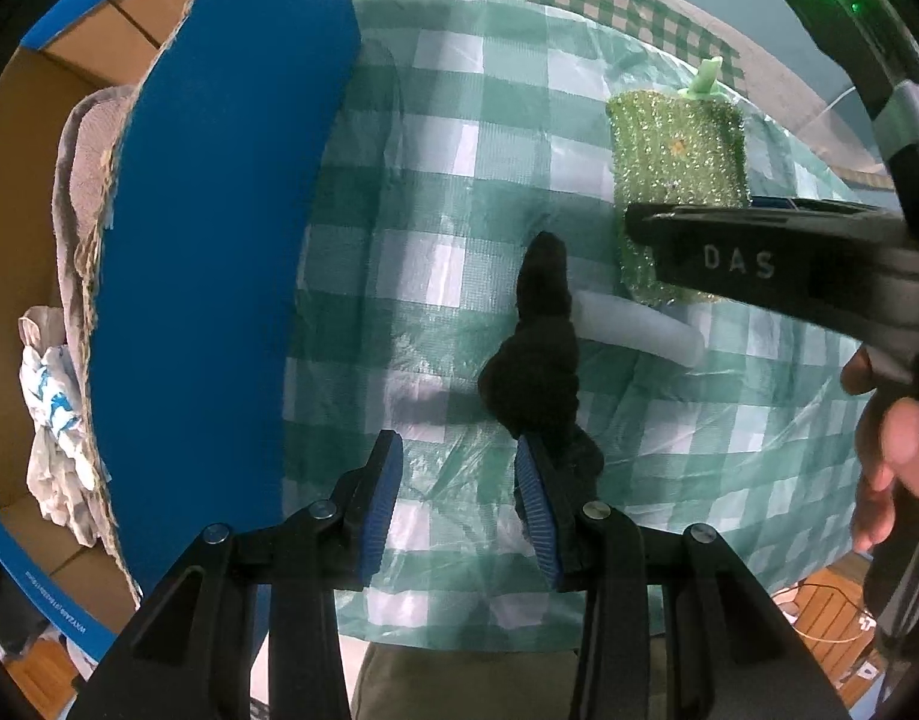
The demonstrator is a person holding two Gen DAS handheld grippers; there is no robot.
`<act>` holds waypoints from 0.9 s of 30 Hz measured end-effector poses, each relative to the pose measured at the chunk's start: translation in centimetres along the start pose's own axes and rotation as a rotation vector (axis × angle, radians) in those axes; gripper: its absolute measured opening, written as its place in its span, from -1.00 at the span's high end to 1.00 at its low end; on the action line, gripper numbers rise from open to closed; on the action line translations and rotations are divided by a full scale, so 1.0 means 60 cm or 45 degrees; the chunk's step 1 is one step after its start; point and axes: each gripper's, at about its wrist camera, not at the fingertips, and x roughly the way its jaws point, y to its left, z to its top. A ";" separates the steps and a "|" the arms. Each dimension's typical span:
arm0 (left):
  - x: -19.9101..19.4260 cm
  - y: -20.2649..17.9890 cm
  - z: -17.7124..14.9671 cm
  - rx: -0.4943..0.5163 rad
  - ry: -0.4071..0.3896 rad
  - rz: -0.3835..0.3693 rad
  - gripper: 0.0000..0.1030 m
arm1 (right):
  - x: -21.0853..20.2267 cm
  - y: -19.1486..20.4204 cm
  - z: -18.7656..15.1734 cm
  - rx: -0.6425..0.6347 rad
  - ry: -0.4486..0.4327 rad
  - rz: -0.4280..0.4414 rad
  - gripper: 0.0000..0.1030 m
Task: Organize soft objects
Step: 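Lift the scrubber with the right gripper while the left lifts the black sock, then carry the scrubber and black sock over the cardboard box with both grippers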
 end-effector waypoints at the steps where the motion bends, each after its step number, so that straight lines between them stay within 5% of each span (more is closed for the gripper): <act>1: 0.000 0.000 0.000 -0.002 0.000 -0.002 0.20 | -0.001 0.001 0.000 -0.002 -0.003 -0.003 -0.16; 8: 0.000 0.012 0.006 -0.022 0.008 -0.024 -0.02 | -0.007 0.005 -0.006 -0.025 -0.005 0.072 0.69; 15: -0.004 0.000 0.014 -0.055 -0.013 -0.086 -0.45 | -0.028 -0.008 -0.019 -0.051 -0.038 0.127 0.77; 27: 0.035 -0.014 0.033 -0.127 0.033 -0.081 -0.48 | -0.076 -0.061 -0.060 -0.006 -0.093 0.199 0.77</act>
